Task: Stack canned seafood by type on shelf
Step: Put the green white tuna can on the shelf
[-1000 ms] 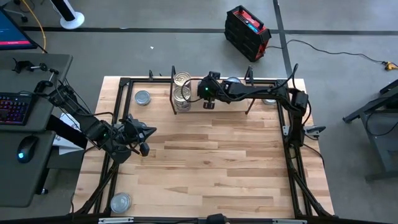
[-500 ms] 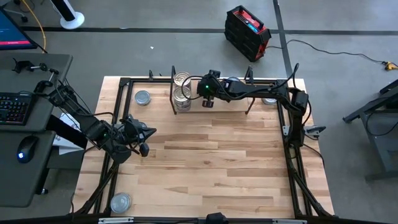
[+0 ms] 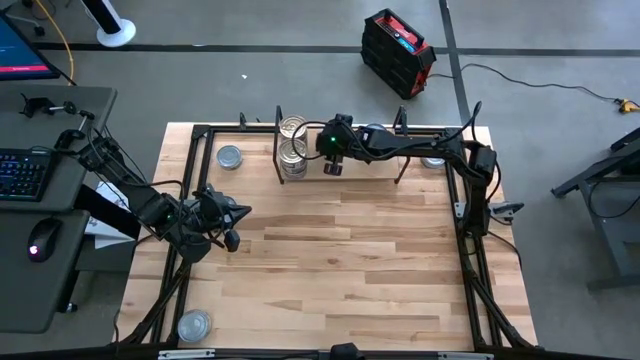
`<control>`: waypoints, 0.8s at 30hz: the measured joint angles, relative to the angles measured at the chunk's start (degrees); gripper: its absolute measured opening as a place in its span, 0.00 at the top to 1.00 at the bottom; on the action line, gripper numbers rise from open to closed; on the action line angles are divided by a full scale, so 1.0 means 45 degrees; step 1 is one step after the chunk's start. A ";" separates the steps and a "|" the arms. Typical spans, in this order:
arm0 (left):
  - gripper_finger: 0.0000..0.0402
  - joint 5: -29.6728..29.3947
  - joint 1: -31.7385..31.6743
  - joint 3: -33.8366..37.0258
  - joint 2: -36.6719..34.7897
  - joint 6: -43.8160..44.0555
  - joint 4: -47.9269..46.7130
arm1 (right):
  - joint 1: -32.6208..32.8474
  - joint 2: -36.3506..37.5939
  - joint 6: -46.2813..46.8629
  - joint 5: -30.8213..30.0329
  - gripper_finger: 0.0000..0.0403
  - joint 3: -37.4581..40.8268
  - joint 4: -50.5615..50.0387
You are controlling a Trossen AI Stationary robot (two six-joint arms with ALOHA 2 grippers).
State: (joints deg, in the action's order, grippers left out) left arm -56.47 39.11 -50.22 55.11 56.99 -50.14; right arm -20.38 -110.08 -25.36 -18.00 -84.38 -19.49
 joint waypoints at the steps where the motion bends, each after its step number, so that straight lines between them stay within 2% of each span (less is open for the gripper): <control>1: 1.00 0.0000 0.0000 0.0000 -0.0002 0.0000 0.0000 | 0.0000 0.0000 0.0000 0.0000 0.62 0.0000 -0.0017; 6: 1.00 0.0000 0.0000 0.0000 -0.0001 0.0010 -0.0058 | 0.0000 0.0010 0.0010 0.0115 0.59 0.0000 -0.0211; 16: 1.00 0.0000 0.0000 0.0000 0.0000 0.0078 -0.0090 | 0.0000 0.0008 0.0107 0.0363 0.38 0.0000 -0.0217; 24: 1.00 0.0000 0.0003 0.0000 -0.0005 0.0078 -0.0149 | 0.0000 0.0005 0.0068 -0.0204 0.36 0.0003 0.0036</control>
State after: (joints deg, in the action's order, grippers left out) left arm -56.47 39.13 -50.22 55.09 57.34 -50.81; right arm -20.38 -110.06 -25.06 -18.92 -84.37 -19.33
